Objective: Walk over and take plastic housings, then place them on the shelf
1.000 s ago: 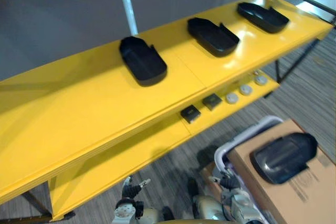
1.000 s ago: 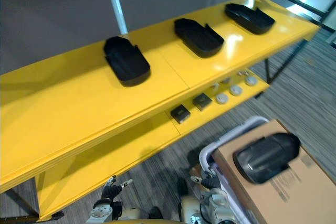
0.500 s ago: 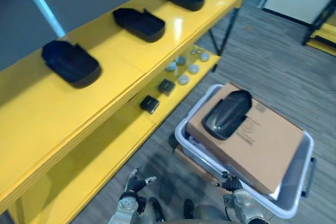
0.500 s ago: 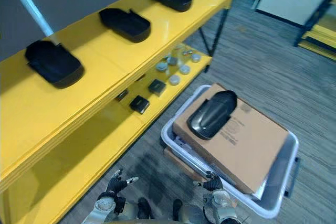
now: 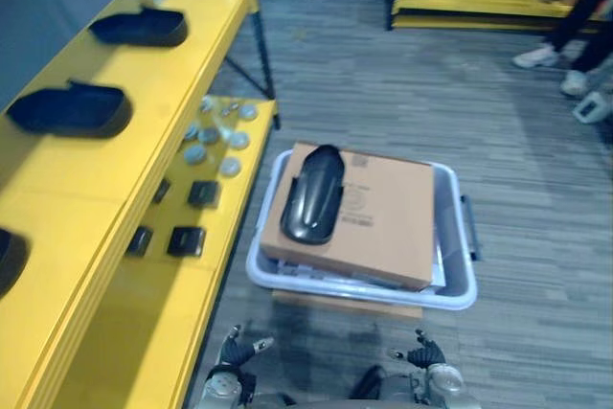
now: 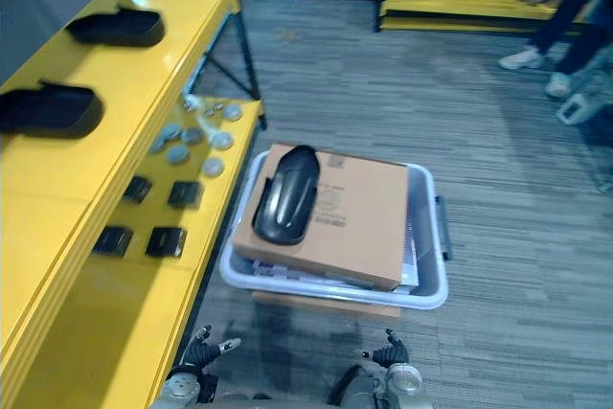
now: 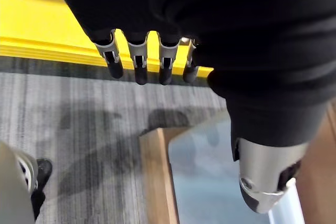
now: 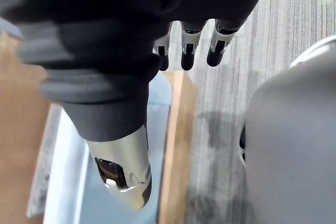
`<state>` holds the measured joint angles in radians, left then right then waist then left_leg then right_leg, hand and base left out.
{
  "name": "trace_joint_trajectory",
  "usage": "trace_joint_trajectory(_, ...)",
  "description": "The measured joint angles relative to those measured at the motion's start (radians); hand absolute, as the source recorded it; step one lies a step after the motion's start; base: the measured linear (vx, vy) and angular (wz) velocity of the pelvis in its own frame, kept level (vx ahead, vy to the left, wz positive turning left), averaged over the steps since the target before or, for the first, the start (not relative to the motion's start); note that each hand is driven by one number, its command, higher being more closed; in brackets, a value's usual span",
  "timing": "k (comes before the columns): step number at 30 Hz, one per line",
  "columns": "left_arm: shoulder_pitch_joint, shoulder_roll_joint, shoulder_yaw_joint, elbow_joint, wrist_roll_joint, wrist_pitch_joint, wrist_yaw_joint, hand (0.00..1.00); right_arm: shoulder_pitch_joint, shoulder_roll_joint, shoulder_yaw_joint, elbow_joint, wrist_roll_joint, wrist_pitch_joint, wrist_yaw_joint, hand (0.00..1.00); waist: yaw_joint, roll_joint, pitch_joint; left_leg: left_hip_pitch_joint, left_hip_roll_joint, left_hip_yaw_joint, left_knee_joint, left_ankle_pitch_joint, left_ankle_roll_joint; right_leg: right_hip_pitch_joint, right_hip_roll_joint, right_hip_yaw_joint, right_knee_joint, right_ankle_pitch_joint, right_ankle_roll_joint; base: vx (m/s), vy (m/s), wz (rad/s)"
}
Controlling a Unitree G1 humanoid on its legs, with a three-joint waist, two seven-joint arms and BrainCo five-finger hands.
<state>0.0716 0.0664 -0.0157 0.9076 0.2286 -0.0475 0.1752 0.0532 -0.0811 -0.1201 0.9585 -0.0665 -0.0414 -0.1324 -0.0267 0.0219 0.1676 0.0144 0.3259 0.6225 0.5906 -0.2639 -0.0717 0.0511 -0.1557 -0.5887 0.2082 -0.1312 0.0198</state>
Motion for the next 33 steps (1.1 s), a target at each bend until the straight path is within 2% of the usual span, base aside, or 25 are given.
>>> trace_joint_trajectory(1, 0.000, -0.005, -0.004, 0.004, 0.000, -0.001, 0.000, 0.00, -0.003, -0.003, -0.001, 0.000, 0.007, 0.000, 0.000, 0.00, 0.002, -0.003, 0.003, -0.020, -0.022, -0.080, -0.019, -0.019, -0.004, -0.002, -0.003, 0.013, -0.001, 0.001, 0.002, -0.03, 0.166, -0.59)
trace_joint_trajectory(2, 0.001, -0.012, -0.010, 0.007, -0.001, 0.000, 0.001, 0.00, 0.000, -0.009, -0.013, 0.001, 0.018, 0.000, -0.004, 0.00, 0.004, 0.004, 0.006, -0.041, -0.064, -0.210, -0.085, -0.028, 0.003, -0.002, -0.005, 0.043, 0.001, 0.007, 0.011, 0.02, 0.193, -0.68)
trace_joint_trajectory(3, -0.003, -0.012, -0.017, 0.007, -0.002, -0.001, 0.002, 0.00, -0.003, -0.010, -0.027, 0.001, 0.019, -0.003, -0.011, 0.00, 0.005, 0.017, 0.009, -0.051, -0.093, -0.304, -0.192, -0.005, 0.000, -0.008, -0.003, 0.071, 0.018, 0.009, 0.023, 0.03, 0.244, -0.83)
trace_joint_trajectory(4, -0.005, -0.006, -0.021, 0.010, -0.002, 0.000, 0.003, 0.00, -0.005, -0.010, -0.028, 0.003, 0.021, -0.003, -0.018, 0.00, 0.007, 0.023, 0.011, -0.036, -0.112, -0.321, -0.210, -0.008, -0.006, -0.012, -0.004, 0.103, 0.030, 0.006, 0.048, 0.04, 0.172, -0.57)
trace_joint_trajectory(6, -0.012, 0.013, -0.032, 0.011, -0.002, 0.000, 0.007, 0.00, 0.009, 0.019, -0.030, -0.002, 0.039, -0.011, -0.017, 0.00, -0.002, 0.000, 0.006, -0.017, -0.147, -0.297, -0.230, -0.004, 0.000, -0.022, -0.028, 0.144, 0.010, 0.022, 0.072, 0.05, 0.178, -0.31)
trace_joint_trajectory(8, -0.011, 0.028, -0.034, 0.011, -0.003, 0.001, 0.007, 0.00, 0.014, 0.026, -0.039, -0.005, 0.061, -0.016, -0.018, 0.00, -0.005, -0.017, 0.003, -0.010, -0.168, -0.287, -0.239, -0.001, 0.005, -0.022, -0.045, 0.156, 0.001, 0.031, 0.080, 0.04, 0.155, -0.15)
trace_joint_trajectory(10, -0.006, 0.034, -0.034, 0.011, -0.003, 0.001, 0.007, 0.00, 0.024, 0.027, -0.077, -0.014, 0.093, -0.018, -0.020, 0.00, -0.012, -0.016, 0.003, 0.009, -0.201, -0.285, -0.276, 0.008, 0.020, -0.019, -0.070, 0.160, -0.003, 0.035, 0.088, 0.05, 0.117, 0.02)
trace_joint_trajectory(14, 0.015, 0.052, -0.029, 0.011, -0.003, 0.001, 0.014, 0.00, 0.038, 0.027, -0.149, -0.069, 0.129, -0.018, -0.023, 0.00, -0.012, -0.015, 0.004, 0.046, -0.213, -0.265, -0.321, 0.014, 0.027, -0.010, -0.072, 0.183, -0.011, 0.037, 0.089, 0.05, 0.035, -0.09)
trace_joint_trajectory(19, 0.040, 0.055, -0.001, 0.010, -0.018, 0.000, 0.022, 0.00, 0.094, -0.023, -0.264, -0.315, 0.134, -0.021, -0.076, 0.00, -0.015, -0.019, 0.001, 0.107, -0.228, -0.257, -0.413, 0.046, 0.025, 0.023, -0.058, 0.198, -0.062, 0.067, 0.089, 0.06, 0.005, -0.08)
trace_joint_trajectory(23, 0.060, 0.057, 0.029, 0.005, -0.017, -0.003, 0.022, 0.00, 0.159, -0.071, -0.273, -0.642, 0.103, -0.032, -0.086, 0.00, -0.023, -0.041, -0.007, 0.139, -0.239, -0.259, -0.453, 0.061, 0.022, 0.048, -0.055, 0.205, -0.094, 0.075, 0.095, 0.06, 0.015, -0.05)
trace_joint_trajectory(26, 0.067, 0.065, 0.028, 0.005, -0.017, -0.006, 0.021, 0.00, 0.181, -0.083, -0.233, -0.839, 0.098, -0.056, -0.074, 0.00, -0.023, -0.054, -0.019, 0.142, -0.241, -0.266, -0.453, 0.061, 0.022, 0.068, -0.055, 0.204, -0.109, 0.083, 0.096, 0.03, 0.021, 0.05)
trace_joint_trajectory(28, 0.067, 0.066, 0.028, 0.004, -0.016, -0.008, 0.020, 0.00, 0.176, -0.098, -0.155, -0.963, 0.087, -0.073, -0.054, 0.00, -0.019, -0.059, -0.025, 0.142, -0.242, -0.274, -0.453, 0.069, 0.030, 0.072, -0.054, 0.203, -0.112, 0.095, 0.091, 0.01, 0.019, 0.06)
trace_joint_trajectory(31, 0.068, 0.073, 0.023, 0.004, -0.016, -0.012, 0.018, 0.00, 0.126, -0.116, -0.016, -1.026, 0.036, -0.107, -0.014, 0.00, -0.012, -0.068, -0.030, 0.148, -0.248, -0.309, -0.453, 0.076, 0.033, 0.102, -0.056, 0.200, -0.129, 0.105, 0.088, 0.03, 0.020, 0.27)
trace_joint_trajectory(33, 0.068, 0.076, 0.018, 0.002, -0.014, -0.017, 0.014, 0.00, 0.055, -0.115, 0.058, -0.999, 0.013, -0.107, 0.002, 0.00, -0.004, -0.071, -0.034, 0.153, -0.250, -0.322, -0.452, 0.076, 0.033, 0.109, -0.058, 0.195, -0.129, 0.106, 0.088, 0.04, 0.006, 0.25)
